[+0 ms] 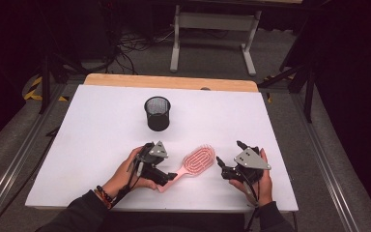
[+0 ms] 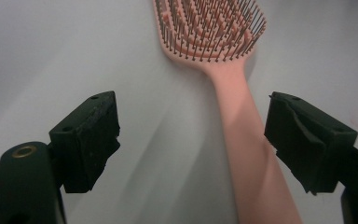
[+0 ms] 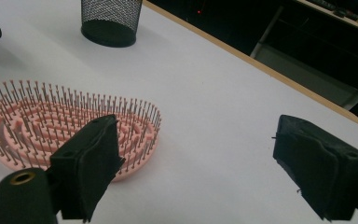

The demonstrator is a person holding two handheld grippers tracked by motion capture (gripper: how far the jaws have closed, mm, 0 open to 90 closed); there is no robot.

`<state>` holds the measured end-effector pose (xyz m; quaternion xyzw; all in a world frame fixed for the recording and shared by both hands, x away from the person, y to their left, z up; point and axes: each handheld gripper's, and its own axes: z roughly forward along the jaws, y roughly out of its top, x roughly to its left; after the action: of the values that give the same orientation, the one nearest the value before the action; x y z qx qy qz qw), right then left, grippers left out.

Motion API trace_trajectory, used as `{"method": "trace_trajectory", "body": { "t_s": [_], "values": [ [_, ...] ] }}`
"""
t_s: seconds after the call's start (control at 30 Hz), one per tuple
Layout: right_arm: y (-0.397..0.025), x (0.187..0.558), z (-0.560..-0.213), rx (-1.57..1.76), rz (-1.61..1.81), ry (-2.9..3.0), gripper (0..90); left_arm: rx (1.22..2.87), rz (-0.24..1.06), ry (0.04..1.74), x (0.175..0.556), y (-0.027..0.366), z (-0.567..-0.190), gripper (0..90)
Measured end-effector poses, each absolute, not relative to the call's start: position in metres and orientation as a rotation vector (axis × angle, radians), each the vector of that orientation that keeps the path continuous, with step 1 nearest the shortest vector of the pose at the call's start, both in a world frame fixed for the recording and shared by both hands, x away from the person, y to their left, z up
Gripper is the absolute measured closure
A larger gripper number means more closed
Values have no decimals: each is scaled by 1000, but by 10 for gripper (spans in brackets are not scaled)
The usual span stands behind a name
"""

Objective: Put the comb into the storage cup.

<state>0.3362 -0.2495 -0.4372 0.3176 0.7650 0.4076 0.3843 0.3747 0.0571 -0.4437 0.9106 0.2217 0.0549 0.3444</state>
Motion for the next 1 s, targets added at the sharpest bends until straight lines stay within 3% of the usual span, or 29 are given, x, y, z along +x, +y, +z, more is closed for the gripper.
{"method": "trace_trajectory", "body": {
  "t_s": [0.17, 0.37, 0.9, 1.0],
  "values": [
    [-248, 338, -440, 809, 990, 1974, 172, 2444, 156, 601, 375, 34, -446, 229],
    [-248, 338, -441, 792, 996, 1991, 216, 2552, 160, 613, 379, 11, -451, 354],
    [-244, 338, -445, 765, 989, 2032, 216, 2648, 132, 593, 389, -4, -444, 467],
    [-245, 338, -445, 761, 993, 2041, 205, 2641, 137, 582, 387, -4, -444, 585]
  ]
}}
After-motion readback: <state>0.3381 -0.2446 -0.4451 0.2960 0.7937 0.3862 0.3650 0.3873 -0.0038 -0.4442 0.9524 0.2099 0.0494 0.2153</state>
